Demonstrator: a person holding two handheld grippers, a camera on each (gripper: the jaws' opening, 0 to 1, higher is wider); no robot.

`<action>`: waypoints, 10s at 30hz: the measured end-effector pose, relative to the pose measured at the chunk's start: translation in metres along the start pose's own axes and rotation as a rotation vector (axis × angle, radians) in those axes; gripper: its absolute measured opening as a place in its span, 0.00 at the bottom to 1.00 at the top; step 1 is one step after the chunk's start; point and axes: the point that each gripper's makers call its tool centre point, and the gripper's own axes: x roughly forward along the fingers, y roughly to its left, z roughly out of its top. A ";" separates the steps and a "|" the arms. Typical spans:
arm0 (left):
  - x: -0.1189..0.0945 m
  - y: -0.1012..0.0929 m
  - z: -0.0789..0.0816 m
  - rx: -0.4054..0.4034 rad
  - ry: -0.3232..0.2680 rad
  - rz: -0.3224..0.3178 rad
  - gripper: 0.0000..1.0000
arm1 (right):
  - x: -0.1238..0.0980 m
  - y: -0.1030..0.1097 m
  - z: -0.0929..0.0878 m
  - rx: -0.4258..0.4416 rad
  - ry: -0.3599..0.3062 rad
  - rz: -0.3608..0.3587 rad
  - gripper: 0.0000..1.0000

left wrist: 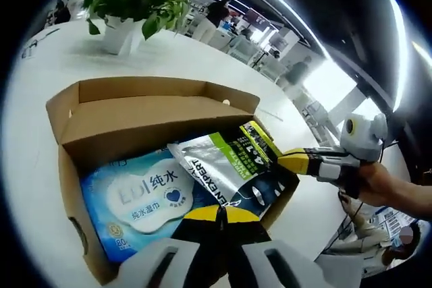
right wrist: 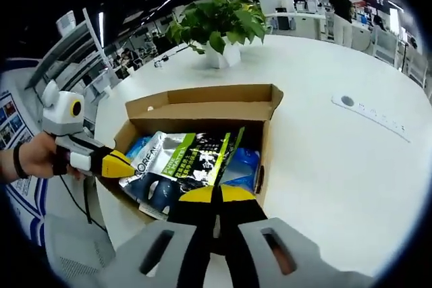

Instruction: Operate the shoe box by opening the lid, removing the specified soft item, and placing it in the target area until the item is outside and the box remains undamaged.

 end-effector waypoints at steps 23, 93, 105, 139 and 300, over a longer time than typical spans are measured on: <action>0.030 -0.061 0.030 0.093 -0.002 -0.072 0.00 | -0.058 -0.047 -0.006 0.070 -0.072 -0.084 0.00; 0.127 -0.188 -0.015 0.339 0.209 -0.191 0.00 | -0.164 -0.150 -0.106 0.312 -0.135 -0.253 0.00; 0.142 -0.188 -0.005 0.347 0.211 -0.168 0.00 | -0.158 -0.166 -0.101 0.313 -0.126 -0.243 0.00; 0.192 -0.183 -0.039 0.361 0.323 -0.107 0.01 | -0.144 -0.205 -0.142 0.379 -0.051 -0.257 0.00; -0.083 0.095 -0.009 0.013 -0.152 0.349 0.16 | 0.094 0.052 0.019 -0.006 0.089 0.115 0.09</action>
